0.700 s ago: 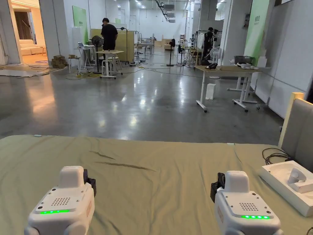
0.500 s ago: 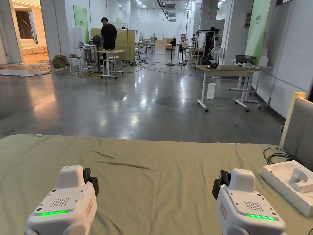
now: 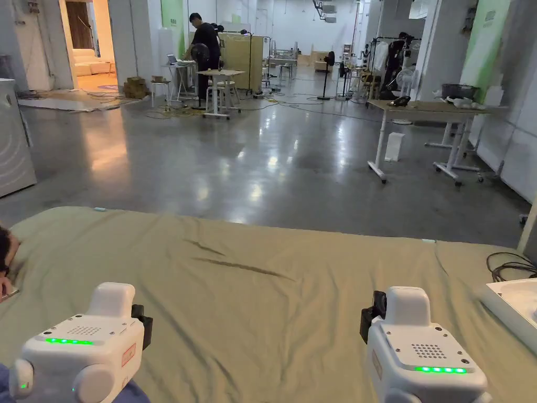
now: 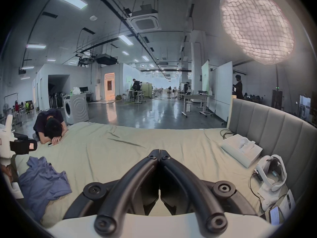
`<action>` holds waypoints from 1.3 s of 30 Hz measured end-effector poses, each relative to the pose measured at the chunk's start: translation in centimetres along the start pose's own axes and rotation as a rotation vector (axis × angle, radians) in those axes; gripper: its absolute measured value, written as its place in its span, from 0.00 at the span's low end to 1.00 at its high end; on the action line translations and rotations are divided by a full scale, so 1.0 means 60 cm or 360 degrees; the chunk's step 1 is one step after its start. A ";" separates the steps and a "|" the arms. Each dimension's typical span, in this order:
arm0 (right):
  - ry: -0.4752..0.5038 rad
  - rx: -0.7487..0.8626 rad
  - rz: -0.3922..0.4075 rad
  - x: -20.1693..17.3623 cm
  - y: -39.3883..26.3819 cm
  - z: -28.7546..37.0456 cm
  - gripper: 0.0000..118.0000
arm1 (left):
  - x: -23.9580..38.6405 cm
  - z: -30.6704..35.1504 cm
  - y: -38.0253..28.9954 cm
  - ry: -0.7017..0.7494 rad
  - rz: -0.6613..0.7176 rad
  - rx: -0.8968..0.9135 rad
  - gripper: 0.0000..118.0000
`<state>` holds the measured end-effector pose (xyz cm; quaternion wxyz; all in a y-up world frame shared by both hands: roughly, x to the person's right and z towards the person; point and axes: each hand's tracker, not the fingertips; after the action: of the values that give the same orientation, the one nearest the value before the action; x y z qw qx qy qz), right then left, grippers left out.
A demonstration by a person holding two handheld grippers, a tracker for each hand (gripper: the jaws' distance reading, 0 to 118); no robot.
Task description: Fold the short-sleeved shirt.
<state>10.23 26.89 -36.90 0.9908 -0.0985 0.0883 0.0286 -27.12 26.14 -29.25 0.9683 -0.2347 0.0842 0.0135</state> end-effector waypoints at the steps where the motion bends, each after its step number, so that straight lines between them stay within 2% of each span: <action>1: 0.0023 -0.0013 0.0016 -0.011 -0.003 -0.003 0.00 | -0.018 0.002 -0.011 0.0014 0.0004 -0.0056 0.01; 7: 0.0134 -0.0092 0.0044 -0.064 -0.029 -0.019 0.00 | -0.132 -0.005 -0.071 0.0180 0.0029 -0.0328 0.01; 10: 0.0174 -0.0135 0.0043 -0.081 -0.040 -0.026 0.00 | -0.185 -0.012 -0.103 0.0269 0.0032 -0.0590 0.05; 11: 0.0182 -0.0145 0.0047 -0.086 -0.043 -0.028 0.00 | -0.203 -0.016 -0.114 0.0296 0.0040 -0.0644 0.08; 13: 0.0194 -0.0167 0.0063 -0.097 -0.051 -0.032 0.00 | -0.250 -0.019 -0.141 0.0347 0.0099 -0.0739 0.38; 15: 0.0201 -0.0187 0.0076 -0.105 -0.059 -0.037 0.00 | -0.291 -0.021 -0.167 0.0376 0.0176 -0.0806 0.54; 21: 0.0219 -0.0259 0.0102 -0.128 -0.085 -0.053 0.00 | -0.366 -0.014 -0.213 0.0421 0.0322 -0.0946 0.55; 24: 0.0225 -0.0288 0.0096 -0.139 -0.093 -0.056 0.00 | -0.378 -0.018 -0.236 0.0379 0.0451 -0.1027 0.61; 27: 0.0242 -0.0321 0.0100 -0.148 -0.100 -0.058 0.00 | -0.382 -0.036 -0.263 0.0352 0.0518 -0.1175 0.61; 29: 0.0252 -0.0332 0.0111 -0.153 -0.105 -0.057 0.00 | -0.391 -0.060 -0.289 0.0412 0.0495 -0.1288 0.62; 33: 0.0250 -0.0348 0.0139 -0.155 -0.109 -0.057 0.00 | -0.370 -0.056 -0.280 0.0458 0.0434 -0.1193 0.61; 34: 0.0248 -0.0348 0.0136 -0.155 -0.108 -0.057 0.00 | -0.366 -0.054 -0.278 0.0454 0.0408 -0.1182 0.56; 39: 0.0238 -0.0355 0.0117 -0.153 -0.106 -0.057 0.00 | -0.348 -0.055 -0.280 0.0382 0.0286 -0.1120 0.21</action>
<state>1.12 19.60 -37.35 0.9627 -0.2065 0.1618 0.0670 -47.14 9.98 -21.01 0.8067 -0.5445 0.2074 0.0990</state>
